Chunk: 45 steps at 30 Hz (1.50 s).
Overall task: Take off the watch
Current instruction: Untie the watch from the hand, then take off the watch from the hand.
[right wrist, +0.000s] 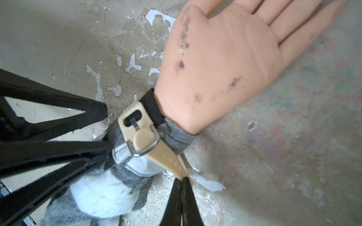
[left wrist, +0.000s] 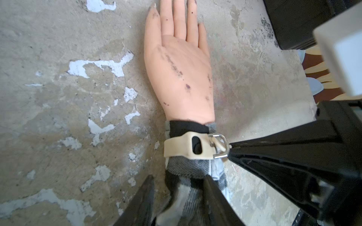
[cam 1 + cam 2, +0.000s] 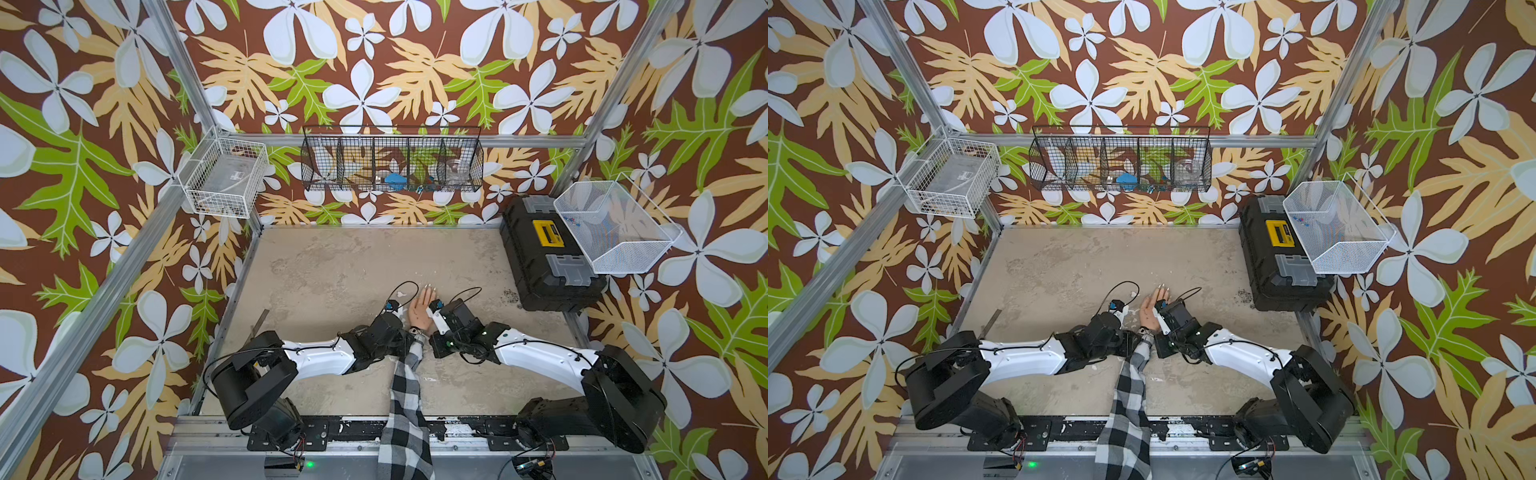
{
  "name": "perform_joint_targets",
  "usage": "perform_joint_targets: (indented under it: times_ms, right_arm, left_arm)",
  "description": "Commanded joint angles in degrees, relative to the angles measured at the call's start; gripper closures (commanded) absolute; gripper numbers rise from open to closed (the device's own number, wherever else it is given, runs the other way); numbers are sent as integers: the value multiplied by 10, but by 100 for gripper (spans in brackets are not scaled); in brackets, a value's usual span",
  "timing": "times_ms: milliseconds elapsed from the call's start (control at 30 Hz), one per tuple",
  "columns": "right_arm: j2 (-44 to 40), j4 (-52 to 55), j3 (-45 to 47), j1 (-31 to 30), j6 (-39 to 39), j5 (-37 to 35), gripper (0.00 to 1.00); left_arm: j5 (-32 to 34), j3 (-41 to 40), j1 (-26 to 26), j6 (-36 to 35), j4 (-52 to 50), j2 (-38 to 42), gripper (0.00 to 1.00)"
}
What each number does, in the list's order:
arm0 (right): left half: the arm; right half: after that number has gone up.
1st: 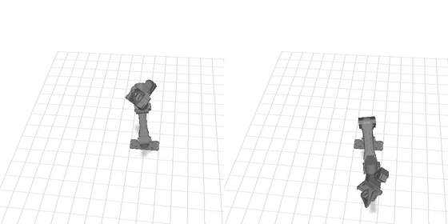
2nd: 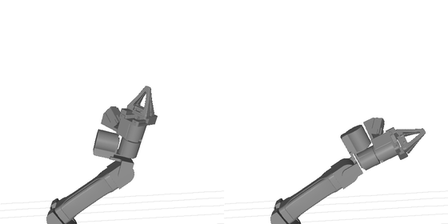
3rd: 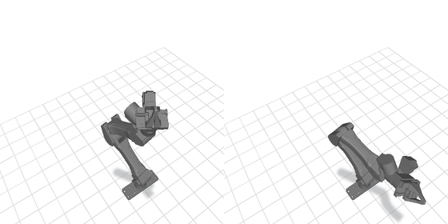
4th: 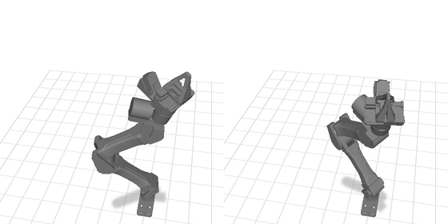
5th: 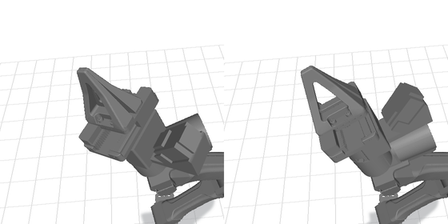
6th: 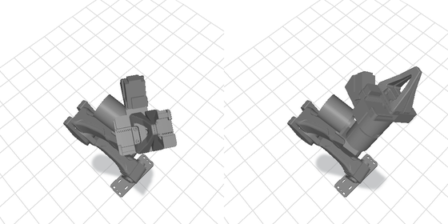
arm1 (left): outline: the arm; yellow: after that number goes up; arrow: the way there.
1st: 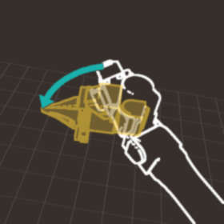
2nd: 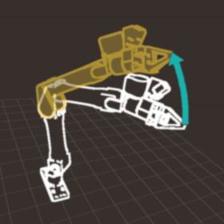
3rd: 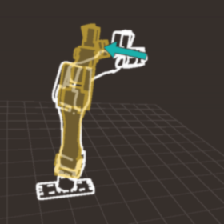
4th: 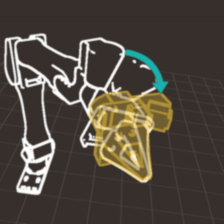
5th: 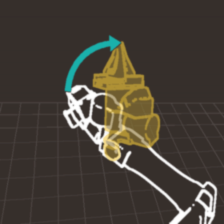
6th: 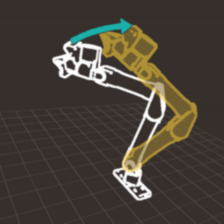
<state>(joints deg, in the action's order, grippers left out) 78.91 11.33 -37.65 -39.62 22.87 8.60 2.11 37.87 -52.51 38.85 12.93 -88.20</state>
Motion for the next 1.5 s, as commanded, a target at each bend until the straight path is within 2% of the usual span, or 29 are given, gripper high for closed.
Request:
perform_joint_targets:
  times_ms: [0,400,467,533,733,1233,1467]
  right_arm:
    - [-7,32,6,0,19,-19,100]
    - [-32,9,23,0,65,-16,100]
    - [-27,1,21,0,69,-16,94]
    - [-22,-6,18,0,72,-13,92]
    - [-2,-15,3,0,73,-9,74]
    - [21,24,-6,0,94,-78,74]
    - [21,22,4,0,114,-83,73]
  left_arm:
    - [-3,0,0,-3,-21,-4,57]
    - [-4,2,0,-4,-24,-2,57]
    - [-3,2,0,-4,-24,0,57]
    - [-3,2,0,-4,-23,-1,57]
    - [-5,2,0,-4,-25,1,57]
    - [-8,6,0,-3,-21,1,58]
    - [-8,5,0,-2,-20,1,58]
